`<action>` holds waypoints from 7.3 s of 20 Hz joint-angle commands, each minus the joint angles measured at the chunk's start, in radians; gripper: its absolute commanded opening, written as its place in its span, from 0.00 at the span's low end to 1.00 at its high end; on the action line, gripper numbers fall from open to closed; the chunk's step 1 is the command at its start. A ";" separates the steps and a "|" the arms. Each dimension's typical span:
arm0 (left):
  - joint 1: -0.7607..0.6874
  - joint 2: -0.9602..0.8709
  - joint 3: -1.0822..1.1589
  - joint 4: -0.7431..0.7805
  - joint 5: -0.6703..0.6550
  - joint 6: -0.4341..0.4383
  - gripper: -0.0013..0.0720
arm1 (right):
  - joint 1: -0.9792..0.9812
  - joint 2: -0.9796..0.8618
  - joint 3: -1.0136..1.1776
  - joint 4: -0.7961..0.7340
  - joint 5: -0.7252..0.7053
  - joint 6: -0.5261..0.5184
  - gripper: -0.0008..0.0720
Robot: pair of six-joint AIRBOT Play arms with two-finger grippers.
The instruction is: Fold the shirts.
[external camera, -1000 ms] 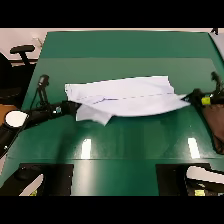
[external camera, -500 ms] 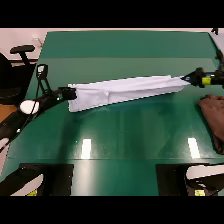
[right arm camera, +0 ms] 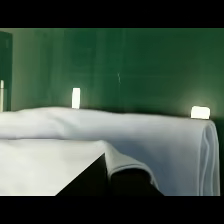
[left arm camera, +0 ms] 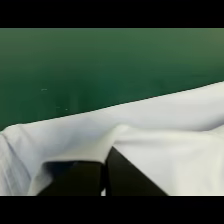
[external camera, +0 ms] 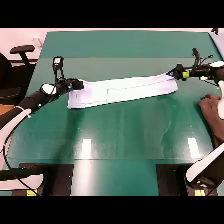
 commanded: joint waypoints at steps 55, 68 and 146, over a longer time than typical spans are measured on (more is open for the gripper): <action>-0.289 -0.481 0.532 0.032 -0.576 -0.616 0.04 | 0.032 -0.105 0.179 -0.129 0.231 0.019 0.04; -0.289 -0.481 0.532 0.072 -0.616 -0.616 0.04 | 0.315 0.165 0.180 -0.004 0.093 0.181 0.04; 0.364 -0.027 0.551 0.291 -1.060 -0.345 0.05 | 0.629 -0.033 -0.154 0.133 -0.214 0.226 0.97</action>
